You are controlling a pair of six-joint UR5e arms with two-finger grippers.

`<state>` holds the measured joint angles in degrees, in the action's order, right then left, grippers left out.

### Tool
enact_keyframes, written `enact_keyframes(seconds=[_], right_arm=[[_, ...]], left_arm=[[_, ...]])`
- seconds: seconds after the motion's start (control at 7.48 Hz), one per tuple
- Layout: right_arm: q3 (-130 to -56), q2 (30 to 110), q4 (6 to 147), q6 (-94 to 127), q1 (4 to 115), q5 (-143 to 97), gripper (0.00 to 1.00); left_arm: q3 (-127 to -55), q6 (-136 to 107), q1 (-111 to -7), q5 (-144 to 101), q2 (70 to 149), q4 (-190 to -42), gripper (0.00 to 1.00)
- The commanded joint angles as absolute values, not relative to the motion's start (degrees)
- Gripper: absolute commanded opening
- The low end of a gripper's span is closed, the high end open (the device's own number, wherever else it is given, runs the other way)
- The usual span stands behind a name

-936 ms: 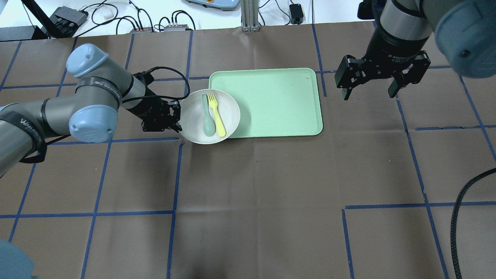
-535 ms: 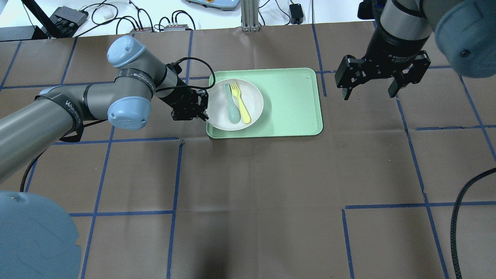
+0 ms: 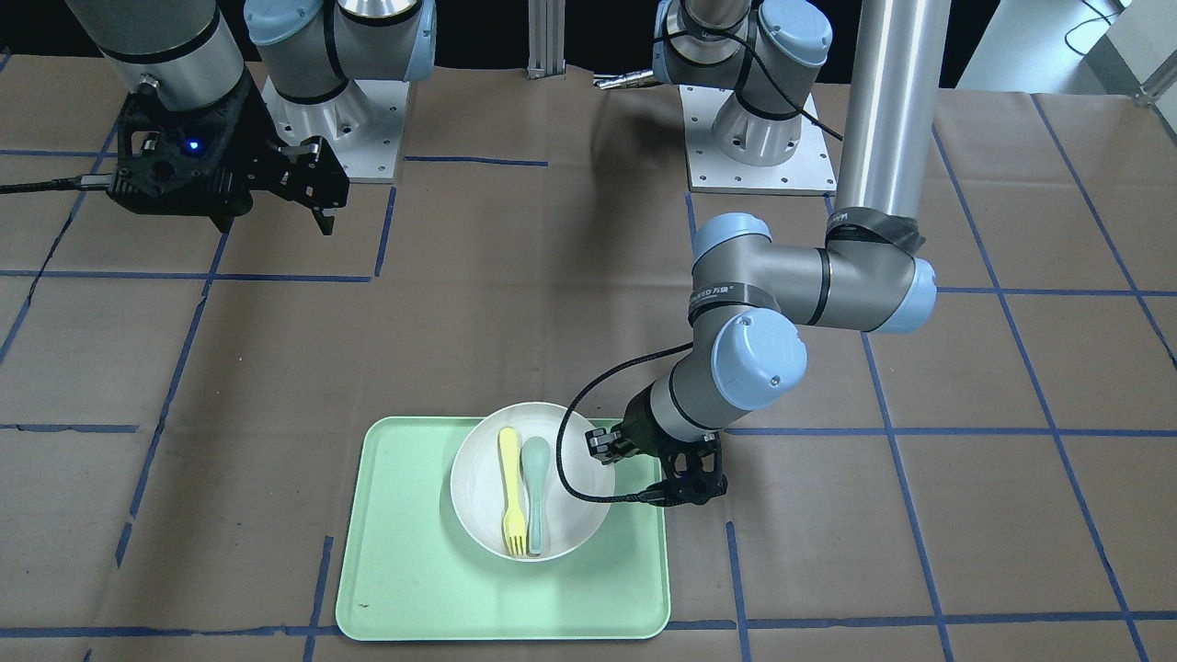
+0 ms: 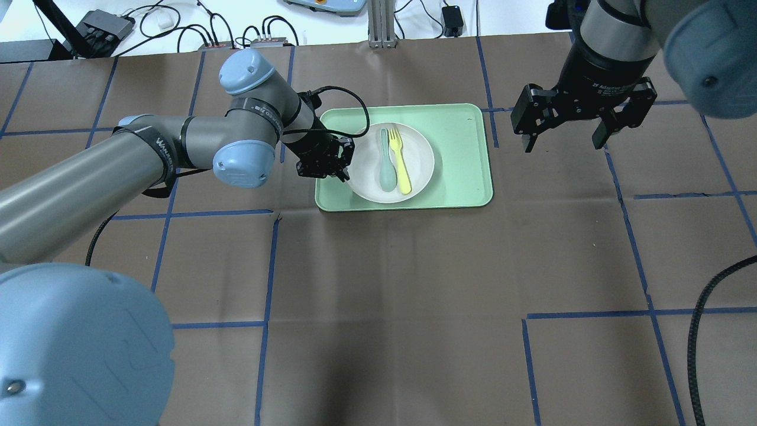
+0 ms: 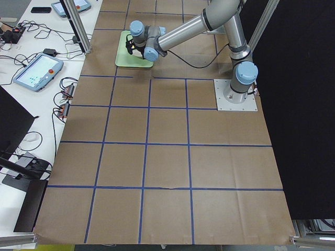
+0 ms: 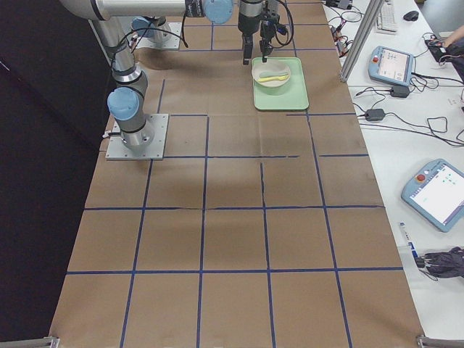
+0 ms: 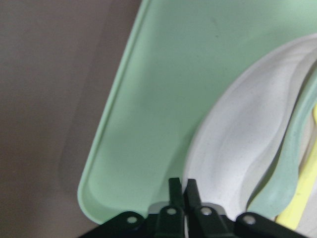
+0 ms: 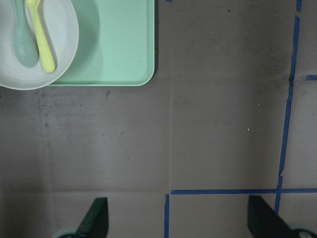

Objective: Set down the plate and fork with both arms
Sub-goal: 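Slide the held plate with the left gripper onto the mint-green tray, then open the left gripper and withdraw it from the plate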

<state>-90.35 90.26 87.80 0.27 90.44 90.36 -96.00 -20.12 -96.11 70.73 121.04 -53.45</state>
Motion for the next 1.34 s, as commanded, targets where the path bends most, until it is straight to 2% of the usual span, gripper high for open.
enact_keyframes(seconds=[0.0,0.53,0.67,0.94,1.07,1.2], right_arm=[[-90.35,90.26,87.8,0.26,90.44,90.35,1.0],[-90.35,90.26,87.89,0.26,90.44,90.35,1.0],[-90.44,90.26,87.89,0.26,90.44,90.35,1.0],[-90.0,90.18,87.89,0.26,90.53,90.53,1.0],[-89.91,90.26,87.89,0.26,90.44,90.53,1.0],[-89.83,90.26,87.89,0.26,90.44,90.53,1.0]], left_arm=[[-93.71,-18.63,-96.5,71.02,123.21,-53.0,0.01],[-92.02,-19.07,-96.5,71.1,124.01,-53.79,0.07],[-92.02,-19.33,-96.5,71.1,123.93,-53.96,0.2],[-92.02,-19.34,-96.5,71.19,123.4,-54.4,0.88],[-91.85,-19.25,-96.33,71.19,121.75,-56.84,0.95],[-90.98,-18.73,-96.24,71.28,118.86,-60.26,0.97]])
